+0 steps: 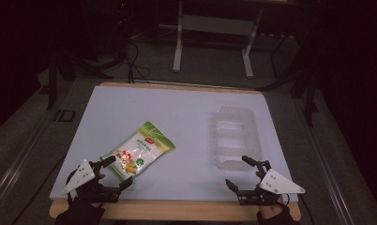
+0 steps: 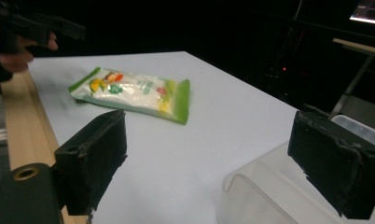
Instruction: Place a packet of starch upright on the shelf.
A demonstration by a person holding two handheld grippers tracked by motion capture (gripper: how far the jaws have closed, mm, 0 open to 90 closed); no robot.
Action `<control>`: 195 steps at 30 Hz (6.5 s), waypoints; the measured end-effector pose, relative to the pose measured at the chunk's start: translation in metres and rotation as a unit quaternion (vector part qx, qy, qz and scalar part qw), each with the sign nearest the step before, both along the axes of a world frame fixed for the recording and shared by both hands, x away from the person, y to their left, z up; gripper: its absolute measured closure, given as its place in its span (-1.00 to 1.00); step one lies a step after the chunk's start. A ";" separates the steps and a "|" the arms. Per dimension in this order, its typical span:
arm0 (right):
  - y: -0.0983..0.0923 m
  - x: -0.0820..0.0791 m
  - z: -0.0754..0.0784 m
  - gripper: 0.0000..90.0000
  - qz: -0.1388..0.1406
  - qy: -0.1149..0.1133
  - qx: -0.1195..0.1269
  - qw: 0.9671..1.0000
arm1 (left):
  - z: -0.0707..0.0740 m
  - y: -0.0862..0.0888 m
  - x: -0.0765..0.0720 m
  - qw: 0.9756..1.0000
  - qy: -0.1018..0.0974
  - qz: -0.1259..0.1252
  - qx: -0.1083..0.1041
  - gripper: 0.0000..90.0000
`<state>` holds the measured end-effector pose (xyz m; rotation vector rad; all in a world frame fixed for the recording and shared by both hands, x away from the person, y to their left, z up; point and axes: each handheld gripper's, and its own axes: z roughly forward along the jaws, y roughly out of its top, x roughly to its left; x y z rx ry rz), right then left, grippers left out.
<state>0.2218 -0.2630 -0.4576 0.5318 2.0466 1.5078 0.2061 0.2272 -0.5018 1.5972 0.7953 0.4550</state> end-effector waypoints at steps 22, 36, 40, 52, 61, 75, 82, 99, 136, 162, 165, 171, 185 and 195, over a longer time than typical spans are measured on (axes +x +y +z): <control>0.005 -0.012 0.012 -0.60 -0.006 0.045 0.007 0.999 | 0.013 -0.013 0.013 0.995 0.031 -0.069 0.058 -0.96; 0.010 -0.017 0.019 -0.78 0.015 0.037 0.032 0.999 | 0.040 -0.018 0.049 0.994 0.012 -0.069 0.082 -0.95; 0.008 -0.018 0.021 -0.77 0.018 0.027 0.039 0.999 | 0.044 -0.018 0.061 0.994 0.018 -0.069 0.083 -0.95; 0.007 -0.022 0.026 -0.71 0.009 0.022 0.051 0.998 | 0.056 -0.020 0.103 0.992 0.028 -0.060 0.103 -0.95; 0.005 -0.022 0.027 -0.71 0.007 0.018 0.061 0.998 | 0.047 -0.028 0.137 0.990 0.054 -0.061 0.119 -0.89; 0.009 -0.022 0.024 -0.70 -0.002 0.016 0.048 0.999 | 0.013 -0.021 0.187 0.979 0.139 -0.016 0.150 -0.67; 0.012 -0.023 0.024 -0.69 -0.001 0.015 0.044 0.999 | -0.011 -0.019 0.204 0.969 0.187 -0.019 0.162 -0.67; 0.014 -0.023 0.021 -0.69 0.000 0.018 0.031 0.999 | -0.027 -0.025 0.220 0.945 0.248 -0.028 0.210 -0.45; 0.015 -0.020 0.020 -0.65 0.007 0.035 0.034 0.999 | 0.035 -0.033 0.167 0.960 0.147 -0.020 0.236 0.92; 0.019 -0.021 0.020 -0.55 0.022 0.041 0.040 0.998 | 0.098 -0.054 0.089 0.974 0.069 -0.109 0.185 0.92; 0.020 -0.021 0.020 -0.49 0.026 0.036 0.038 0.998 | 0.106 -0.059 0.084 0.975 0.056 -0.119 0.177 0.92; 0.026 -0.019 0.023 -0.47 0.045 0.033 0.035 0.998 | 0.124 -0.071 0.083 0.981 0.020 -0.129 0.140 0.92; 0.030 0.016 0.035 -0.70 0.023 0.086 0.066 0.994 | 0.158 -0.130 0.081 0.984 -0.035 -0.163 0.065 0.92; 0.049 0.027 0.036 -0.07 0.055 0.074 0.066 0.994 | 0.161 -0.164 0.082 0.978 -0.033 -0.197 0.063 0.92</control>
